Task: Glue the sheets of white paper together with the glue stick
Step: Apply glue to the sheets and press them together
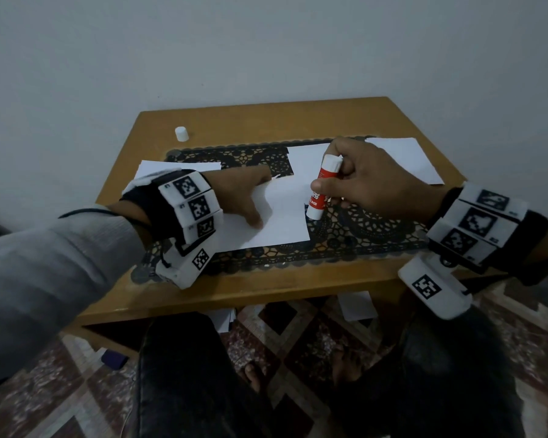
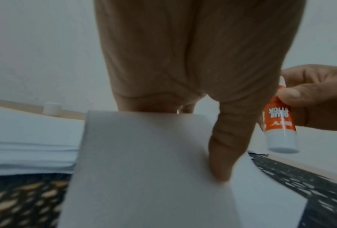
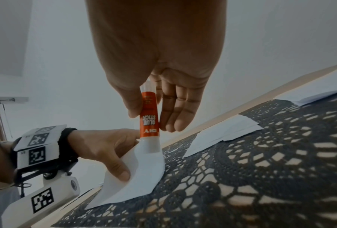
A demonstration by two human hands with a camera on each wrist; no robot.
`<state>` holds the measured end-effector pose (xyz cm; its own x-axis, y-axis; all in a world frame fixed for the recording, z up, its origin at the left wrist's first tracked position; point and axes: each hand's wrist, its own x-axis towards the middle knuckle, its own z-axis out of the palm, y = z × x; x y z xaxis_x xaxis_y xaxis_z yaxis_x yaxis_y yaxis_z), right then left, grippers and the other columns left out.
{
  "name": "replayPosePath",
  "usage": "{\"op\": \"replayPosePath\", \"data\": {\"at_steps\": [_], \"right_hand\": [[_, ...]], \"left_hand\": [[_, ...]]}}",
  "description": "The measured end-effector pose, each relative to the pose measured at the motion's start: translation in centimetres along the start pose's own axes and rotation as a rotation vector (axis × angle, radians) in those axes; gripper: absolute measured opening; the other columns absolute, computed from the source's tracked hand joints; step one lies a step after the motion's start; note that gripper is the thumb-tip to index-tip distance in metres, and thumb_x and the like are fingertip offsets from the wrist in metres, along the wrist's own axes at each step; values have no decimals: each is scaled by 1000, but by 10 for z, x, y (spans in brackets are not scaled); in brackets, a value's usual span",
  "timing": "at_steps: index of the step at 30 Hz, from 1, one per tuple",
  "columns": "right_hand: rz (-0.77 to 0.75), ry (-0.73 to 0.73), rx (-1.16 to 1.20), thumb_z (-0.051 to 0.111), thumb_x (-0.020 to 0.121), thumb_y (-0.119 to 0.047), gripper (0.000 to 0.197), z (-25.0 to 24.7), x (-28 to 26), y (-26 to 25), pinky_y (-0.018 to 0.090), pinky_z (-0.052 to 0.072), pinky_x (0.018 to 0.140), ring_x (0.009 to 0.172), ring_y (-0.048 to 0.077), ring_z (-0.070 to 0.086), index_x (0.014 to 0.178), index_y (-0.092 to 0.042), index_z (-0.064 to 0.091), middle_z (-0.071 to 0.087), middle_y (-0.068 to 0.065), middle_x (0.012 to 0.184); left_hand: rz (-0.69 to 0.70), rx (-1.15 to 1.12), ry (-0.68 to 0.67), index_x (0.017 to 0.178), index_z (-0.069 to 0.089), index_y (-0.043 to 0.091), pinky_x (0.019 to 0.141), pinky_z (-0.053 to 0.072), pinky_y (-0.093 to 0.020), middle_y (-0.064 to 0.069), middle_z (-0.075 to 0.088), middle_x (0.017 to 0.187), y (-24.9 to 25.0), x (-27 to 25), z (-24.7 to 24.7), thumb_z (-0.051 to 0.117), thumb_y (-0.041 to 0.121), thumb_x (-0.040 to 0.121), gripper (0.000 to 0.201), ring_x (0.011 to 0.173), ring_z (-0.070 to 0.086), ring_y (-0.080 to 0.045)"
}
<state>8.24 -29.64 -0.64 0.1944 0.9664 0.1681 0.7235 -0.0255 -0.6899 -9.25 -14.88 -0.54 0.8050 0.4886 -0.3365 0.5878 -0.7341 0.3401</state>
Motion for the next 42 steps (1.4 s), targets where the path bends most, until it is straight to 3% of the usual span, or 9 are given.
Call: {"op": "replayPosePath", "data": {"at_steps": [6,14,17,21,24,29,32,35,42], "right_hand": [[-15,10,0,70,84,-38,35,5,6,-8,37,54,64,71,22,65,96,-10,52,67,7,85],[-6,-20,-42,73,83,-35,33,18,17,-13,50,54,78,82,27,65,96,-12,53,66,5,88],[-10,5,-37,73,83,-33,34,18,20,-12,52,54,73,78,29,65,95,-10,52,67,8,87],[-6,69,-52,72,83,-35,37,14,26,-11,51,54,69,77,32,63,91,-7,49,64,12,87],[4,83,-103,70,84,-37,38,16,35,-12,47,55,67,77,31,64,94,-7,48,64,11,88],[-21,-14,-181,64,91,-33,35,32,48,-15,33,49,53,69,19,61,103,-12,39,61,3,83],[-61,-1,-245,62,92,-30,33,40,54,-17,21,30,48,58,8,47,101,-15,33,53,-5,74],[-115,-17,-284,59,93,-28,26,45,62,-16,27,35,53,65,16,51,103,-14,40,58,0,81],[-111,-87,-323,57,93,-24,21,55,79,-8,28,31,55,69,18,48,97,-16,39,53,0,83]], "left_hand": [[1,-533,98,139,39,28,67,57,-32,-6,60,113,-10,-20,-8,67,-6,79,75,91,63,-24],[4,-866,156,101,74,11,78,47,-38,-10,59,75,-23,-31,1,63,-10,80,31,79,51,-27],[-56,-753,242,92,75,8,90,49,-48,-22,66,87,-25,-33,3,60,-10,83,26,85,55,-31],[-135,-599,343,100,70,4,81,55,-34,-10,64,81,-29,-34,5,64,-3,84,18,81,63,-25],[-163,-182,321,101,68,13,66,44,-18,4,60,77,-29,-39,12,70,12,83,18,73,60,-13],[-222,101,209,106,57,21,69,44,-28,0,58,90,-24,-41,28,69,34,82,30,83,55,-19],[-195,160,206,127,48,26,77,49,-33,-5,59,103,-19,-40,30,67,31,82,49,90,54,-22],[-122,208,141,143,39,33,82,44,-29,-8,58,127,-12,-37,30,61,24,86,62,109,55,-25],[-43,238,145,135,52,24,87,46,-30,-8,65,110,-9,-30,27,60,26,86,49,104,58,-25]]}}
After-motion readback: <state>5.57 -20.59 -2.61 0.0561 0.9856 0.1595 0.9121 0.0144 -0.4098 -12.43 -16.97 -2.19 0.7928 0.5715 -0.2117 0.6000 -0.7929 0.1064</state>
